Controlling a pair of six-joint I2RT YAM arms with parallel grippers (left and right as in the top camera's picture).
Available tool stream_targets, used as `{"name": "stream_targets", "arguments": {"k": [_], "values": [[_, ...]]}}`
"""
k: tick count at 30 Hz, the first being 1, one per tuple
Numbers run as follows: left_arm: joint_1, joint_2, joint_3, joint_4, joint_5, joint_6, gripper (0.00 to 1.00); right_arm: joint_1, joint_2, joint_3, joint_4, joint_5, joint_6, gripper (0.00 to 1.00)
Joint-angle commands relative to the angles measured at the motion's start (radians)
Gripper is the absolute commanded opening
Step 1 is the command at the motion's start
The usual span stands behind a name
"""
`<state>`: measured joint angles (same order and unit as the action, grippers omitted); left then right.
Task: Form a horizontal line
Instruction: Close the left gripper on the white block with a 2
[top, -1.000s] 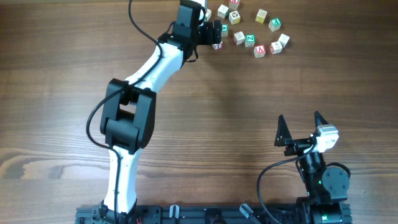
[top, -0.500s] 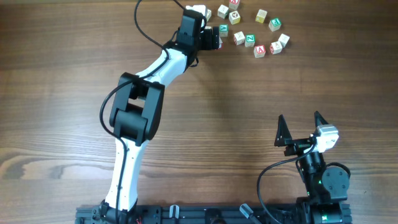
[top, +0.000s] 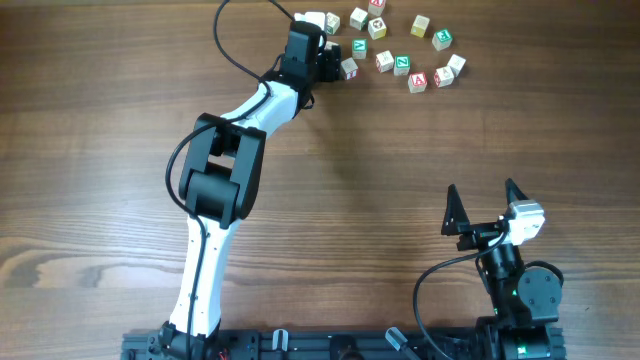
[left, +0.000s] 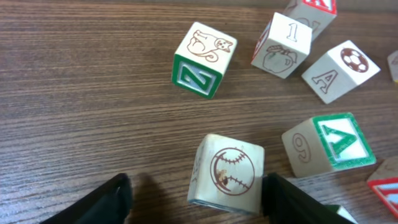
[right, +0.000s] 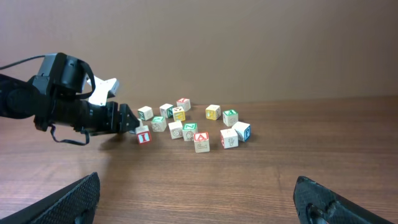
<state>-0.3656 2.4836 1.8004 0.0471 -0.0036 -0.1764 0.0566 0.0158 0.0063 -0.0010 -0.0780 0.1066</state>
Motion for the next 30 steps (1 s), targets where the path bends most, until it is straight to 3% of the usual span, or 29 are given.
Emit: {"name": "stream_targets", "arguments": {"k": [1,5,6,8,10,11,12,13,17,30], "values": [[0.003,0.03,0.031,0.01,-0.016,0.013,0.63,0.004,0.0,-0.001,0.002,0.01,-0.01,1.0],[0.003,0.028,0.047,0.005,-0.013,0.013,0.56,0.004,0.0,-0.001,0.002,0.01,-0.01,1.0],[0.003,0.023,0.048,0.005,-0.013,0.012,0.43,0.004,0.0,-0.001,0.002,0.01,-0.01,1.0],[0.003,0.016,0.048,0.005,-0.013,0.013,0.31,0.004,0.0,-0.001,0.002,0.01,-0.01,1.0],[0.004,0.008,0.048,0.006,-0.015,0.013,0.36,0.004,0.0,-0.001,0.002,0.01,-0.01,1.0],[0.004,0.005,0.048,0.011,-0.017,0.013,0.44,0.004,0.0,-0.001,0.002,0.01,-0.01,1.0],[0.004,0.005,0.048,0.025,-0.017,0.016,0.65,0.004,0.0,-0.001,0.002,0.01,-0.01,1.0],[0.004,0.005,0.048,0.033,-0.017,0.016,0.79,0.004,0.0,-0.001,0.002,0.01,-0.01,1.0],[0.006,0.005,0.048,0.037,-0.017,0.017,1.0,0.004,0.0,-0.001,0.002,0.01,-0.01,0.99],[0.039,0.029,0.048,0.091,0.05,0.121,0.94,0.004,0.0,-0.001,0.002,0.01,-0.01,1.0]]}}
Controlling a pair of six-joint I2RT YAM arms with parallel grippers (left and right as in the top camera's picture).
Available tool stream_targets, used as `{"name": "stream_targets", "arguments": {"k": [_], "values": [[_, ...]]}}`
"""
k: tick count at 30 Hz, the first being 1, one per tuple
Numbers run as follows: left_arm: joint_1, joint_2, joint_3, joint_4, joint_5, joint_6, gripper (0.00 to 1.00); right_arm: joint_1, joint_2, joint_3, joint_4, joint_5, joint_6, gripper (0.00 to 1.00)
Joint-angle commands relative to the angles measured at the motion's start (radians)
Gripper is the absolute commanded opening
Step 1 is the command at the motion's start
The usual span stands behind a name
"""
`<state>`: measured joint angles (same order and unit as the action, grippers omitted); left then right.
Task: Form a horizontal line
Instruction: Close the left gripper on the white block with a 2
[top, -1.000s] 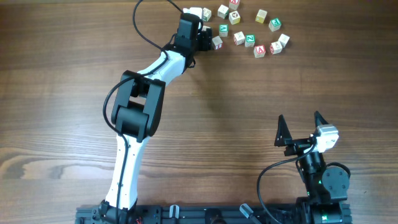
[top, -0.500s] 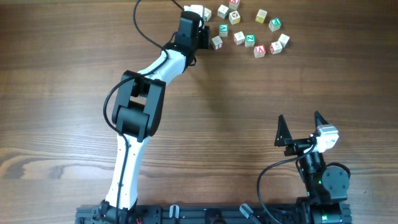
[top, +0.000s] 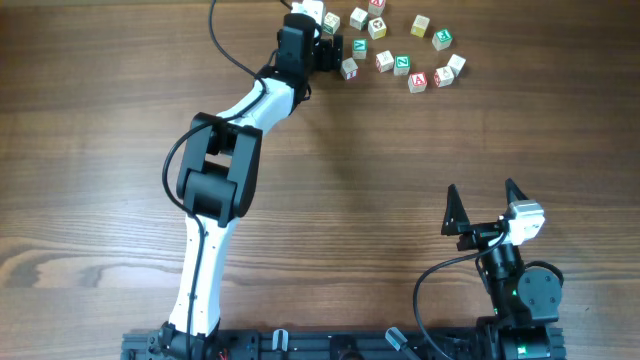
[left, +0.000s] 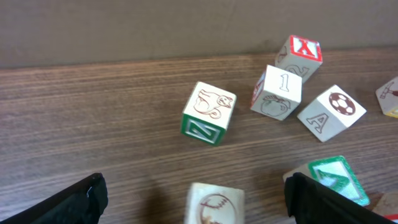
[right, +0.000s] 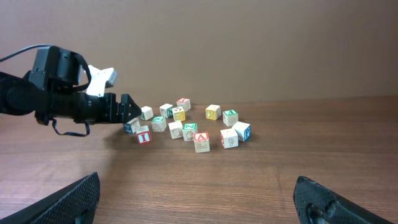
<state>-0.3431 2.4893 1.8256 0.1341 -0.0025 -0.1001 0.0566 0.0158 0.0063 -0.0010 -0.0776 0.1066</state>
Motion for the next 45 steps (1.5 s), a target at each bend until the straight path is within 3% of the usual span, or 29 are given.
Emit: {"name": "stream_targets", "arguments": {"k": [1,11,13,14,15,17,21,28,35,40,45], "values": [[0.018,0.028,0.023,0.005,0.062,0.045,0.94,0.004,0.0,-0.001,0.002,0.009,-0.01,1.0],[0.014,0.077,0.023,0.004,0.107,0.071,0.96,0.004,0.0,-0.001,0.002,0.009,-0.01,1.0],[0.014,0.08,0.023,-0.011,0.106,0.071,0.86,0.004,0.0,-0.001,0.002,0.009,-0.01,1.0],[0.014,0.08,0.023,-0.018,0.106,0.071,0.75,0.004,0.0,-0.001,0.002,0.009,-0.01,1.0],[0.016,0.08,0.023,-0.021,0.103,0.071,0.55,0.004,0.0,-0.001,0.002,0.009,-0.01,1.0],[0.021,0.08,0.023,-0.02,0.094,0.071,0.4,0.004,0.0,-0.001,0.002,0.009,-0.01,1.0],[0.028,0.078,0.023,-0.02,0.079,0.07,0.32,0.004,0.0,-0.001,0.002,0.009,-0.01,1.0],[0.026,-0.019,0.023,-0.079,0.08,0.069,0.3,0.004,0.0,-0.001,0.002,0.009,-0.01,1.0],[0.025,-0.211,0.023,-0.231,0.08,0.061,0.37,0.004,0.0,-0.001,0.002,0.009,-0.01,1.0],[0.014,-0.343,0.023,-0.416,0.08,0.053,0.38,0.004,0.0,-0.001,0.002,0.009,-0.01,1.0],[0.004,-0.431,0.023,-0.63,0.08,-0.069,0.37,0.004,0.0,-0.001,0.002,0.009,-0.01,1.0]]}}
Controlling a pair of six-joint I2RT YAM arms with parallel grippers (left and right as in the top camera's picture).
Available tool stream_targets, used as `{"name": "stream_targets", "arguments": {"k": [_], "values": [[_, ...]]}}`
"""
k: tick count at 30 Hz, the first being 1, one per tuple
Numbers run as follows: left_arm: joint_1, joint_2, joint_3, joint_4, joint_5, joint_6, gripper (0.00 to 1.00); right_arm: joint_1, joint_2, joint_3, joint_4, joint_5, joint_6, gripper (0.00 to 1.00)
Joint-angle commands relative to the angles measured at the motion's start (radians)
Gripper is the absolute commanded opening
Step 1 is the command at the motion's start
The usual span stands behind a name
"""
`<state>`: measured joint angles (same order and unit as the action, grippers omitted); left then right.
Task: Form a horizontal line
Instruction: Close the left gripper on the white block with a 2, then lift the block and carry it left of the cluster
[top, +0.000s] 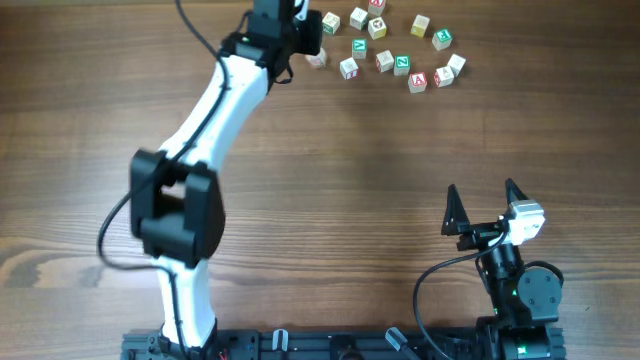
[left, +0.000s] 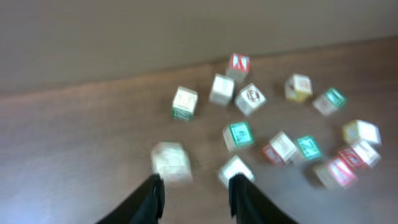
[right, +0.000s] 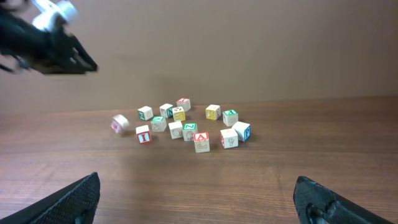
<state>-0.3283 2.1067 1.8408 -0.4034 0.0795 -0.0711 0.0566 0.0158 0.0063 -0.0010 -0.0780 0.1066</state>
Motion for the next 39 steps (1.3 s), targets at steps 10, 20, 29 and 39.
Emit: {"name": "stream_targets", "arguments": {"k": [10,20,29,39], "values": [[-0.043,-0.058,0.007,-0.284,-0.003,-0.146,0.36,0.004,0.0,-0.001,0.002,0.01,-0.01,1.0],[-0.039,-0.058,0.007,-0.222,-0.043,-0.146,0.37,0.004,0.0,-0.001,0.002,0.01,-0.01,1.0],[-0.038,-0.058,0.007,-0.173,-0.114,-0.146,0.42,0.004,0.0,-0.001,0.002,0.01,-0.01,1.0],[-0.038,0.014,0.007,-0.069,-0.135,-0.145,0.84,0.004,0.0,-0.001,0.002,0.01,-0.01,1.0]]}}
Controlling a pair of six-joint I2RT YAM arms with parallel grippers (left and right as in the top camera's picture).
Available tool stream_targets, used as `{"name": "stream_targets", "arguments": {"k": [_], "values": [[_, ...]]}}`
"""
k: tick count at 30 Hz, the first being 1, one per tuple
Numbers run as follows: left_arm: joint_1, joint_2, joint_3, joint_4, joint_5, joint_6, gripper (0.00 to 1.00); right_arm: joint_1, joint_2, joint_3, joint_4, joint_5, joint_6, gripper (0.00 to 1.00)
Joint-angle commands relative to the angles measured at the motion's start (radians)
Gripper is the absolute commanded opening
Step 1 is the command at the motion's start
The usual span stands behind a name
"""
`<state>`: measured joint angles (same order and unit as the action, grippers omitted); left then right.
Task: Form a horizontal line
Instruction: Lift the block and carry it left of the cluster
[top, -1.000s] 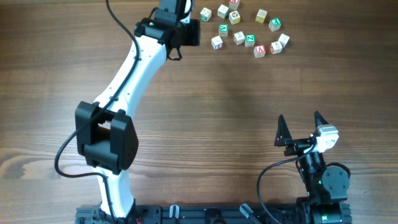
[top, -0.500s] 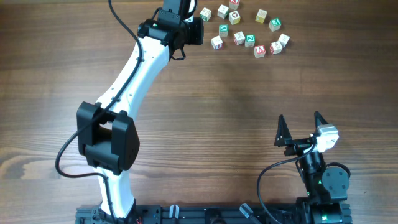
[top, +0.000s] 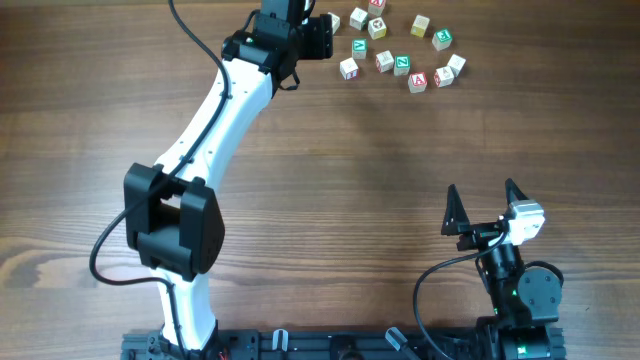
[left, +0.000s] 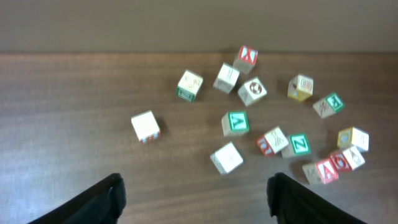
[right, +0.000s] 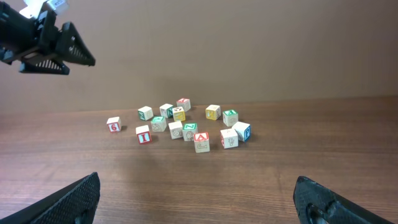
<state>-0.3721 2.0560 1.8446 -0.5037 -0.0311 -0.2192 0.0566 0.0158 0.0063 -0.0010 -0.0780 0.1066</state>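
Note:
Several small wooden letter blocks lie in a loose cluster (top: 402, 65) at the table's far side, also seen as the cluster (left: 236, 122) and the cluster (right: 201, 141). One pale block (left: 145, 126) with a red "6" face (right: 113, 124) sits apart, left of the cluster; the arm hides it from overhead. My left gripper (left: 196, 193) hangs high above the blocks, open and empty (top: 322, 33). Near the front right edge my right gripper (right: 196, 193) stands open and empty, far from the blocks (top: 487, 215).
The wooden table (top: 400, 180) stretches bare between the blocks and the right arm's base (top: 520, 290). The left arm (top: 215, 110) reaches diagonally across the left half. A brown wall stands behind the blocks.
The left gripper's fingers, close together before, now stand wide apart. The lone block, blurred left of the cluster then, now rests still. The right arm has not moved.
My left gripper first stood low at the cluster's left edge with a baseball-marked block between its open fingers. Then its fingers were wider, the block still between them. Later it was raised, with a blurred block left of the cluster, where one now rests.

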Motion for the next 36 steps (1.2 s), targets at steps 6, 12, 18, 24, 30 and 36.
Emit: {"name": "stream_targets", "arguments": {"k": [6,12,18,24,30,36], "values": [[0.018,0.185,0.003,0.13,-0.121,-0.007,0.87,0.004,0.0,-0.001,0.002,0.01,-0.01,1.0],[0.053,0.289,0.003,0.301,-0.121,-0.127,0.88,0.004,0.0,-0.001,0.002,0.01,-0.01,1.0],[0.067,0.393,0.003,0.444,-0.119,-0.137,0.92,0.004,0.0,-0.001,0.002,0.01,-0.01,1.0],[0.064,0.462,0.003,0.494,-0.115,-0.138,0.95,0.004,0.0,-0.001,0.002,0.01,-0.01,1.0],[0.065,0.498,0.003,0.512,-0.115,-0.137,0.71,0.004,0.0,-0.001,0.002,0.01,-0.01,1.0],[0.064,0.497,0.003,0.497,-0.116,-0.131,0.31,0.004,0.0,-0.001,0.002,0.01,-0.01,1.0]]}}
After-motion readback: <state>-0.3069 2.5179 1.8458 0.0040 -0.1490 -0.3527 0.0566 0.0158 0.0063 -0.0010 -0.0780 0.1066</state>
